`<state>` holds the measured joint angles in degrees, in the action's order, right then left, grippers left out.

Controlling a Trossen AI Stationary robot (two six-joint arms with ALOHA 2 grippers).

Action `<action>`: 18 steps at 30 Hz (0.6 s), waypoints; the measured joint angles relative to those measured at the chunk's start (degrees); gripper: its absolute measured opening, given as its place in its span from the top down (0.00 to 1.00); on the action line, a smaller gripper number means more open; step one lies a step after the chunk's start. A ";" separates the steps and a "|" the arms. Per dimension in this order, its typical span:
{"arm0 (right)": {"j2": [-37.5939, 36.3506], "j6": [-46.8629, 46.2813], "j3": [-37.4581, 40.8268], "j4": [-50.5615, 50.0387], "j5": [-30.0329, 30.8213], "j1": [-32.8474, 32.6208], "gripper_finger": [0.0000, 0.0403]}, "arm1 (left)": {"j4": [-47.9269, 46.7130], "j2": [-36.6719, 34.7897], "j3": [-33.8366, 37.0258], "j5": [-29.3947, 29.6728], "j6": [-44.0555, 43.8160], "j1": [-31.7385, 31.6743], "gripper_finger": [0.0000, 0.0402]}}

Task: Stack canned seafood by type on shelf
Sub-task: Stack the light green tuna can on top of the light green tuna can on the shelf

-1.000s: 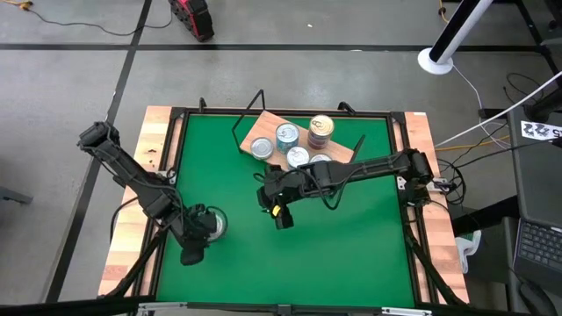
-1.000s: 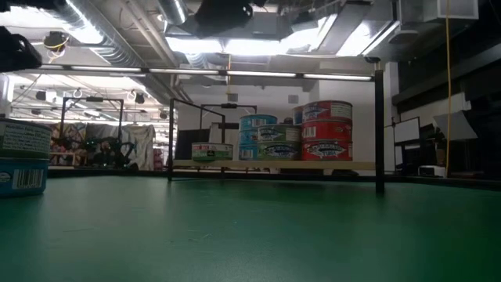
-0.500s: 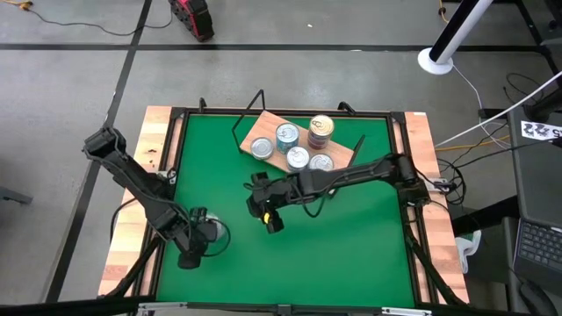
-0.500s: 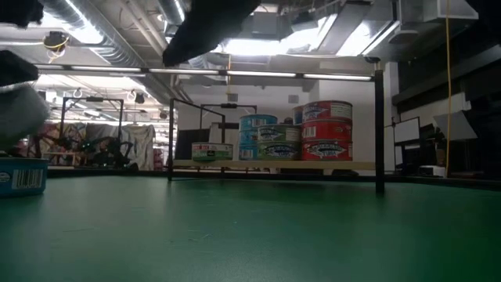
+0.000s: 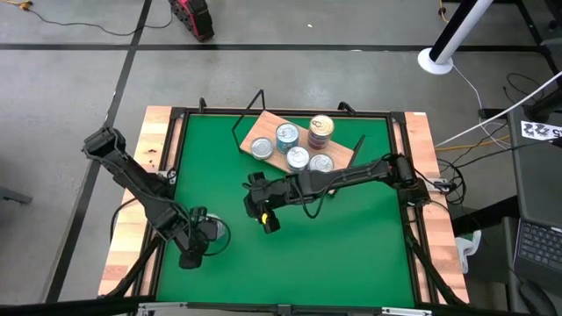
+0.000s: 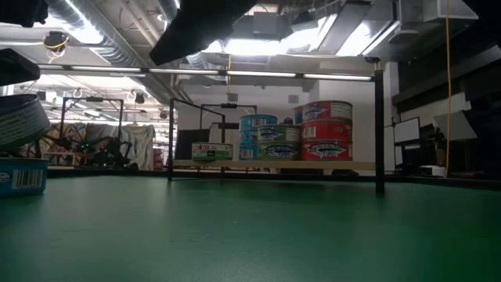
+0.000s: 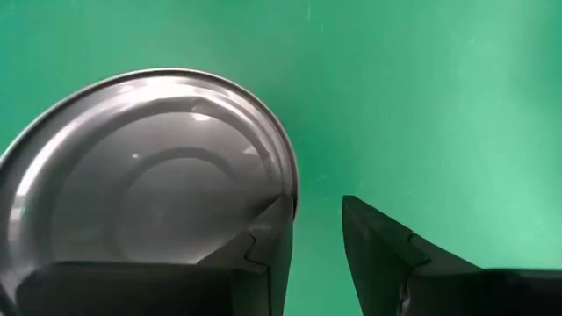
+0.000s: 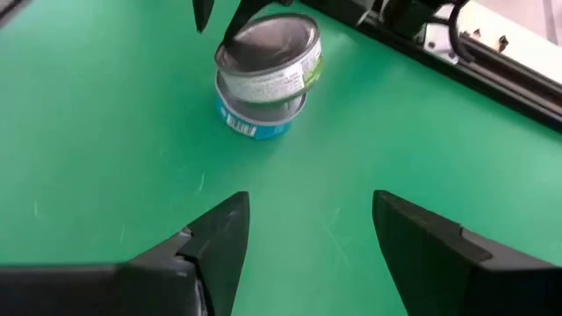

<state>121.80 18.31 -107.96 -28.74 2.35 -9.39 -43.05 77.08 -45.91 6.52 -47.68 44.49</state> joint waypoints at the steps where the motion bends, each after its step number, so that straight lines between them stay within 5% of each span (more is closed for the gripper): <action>1: 0.22 -0.55 0.00 0.71 0.00 0.00 0.40 | -0.01 0.00 0.00 0.00 0.02 0.00 0.76; 8: 3.24 -12.38 0.00 7.73 -0.49 0.07 0.40 | -0.02 0.00 0.00 0.30 0.07 0.00 0.76; 18: 6.36 -17.06 0.02 16.23 -6.93 0.07 0.40 | -0.04 0.00 0.00 3.23 0.46 0.00 0.76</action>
<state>128.16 1.25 -107.94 -12.52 -4.58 -9.32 -43.09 77.08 -45.91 9.76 -47.22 44.49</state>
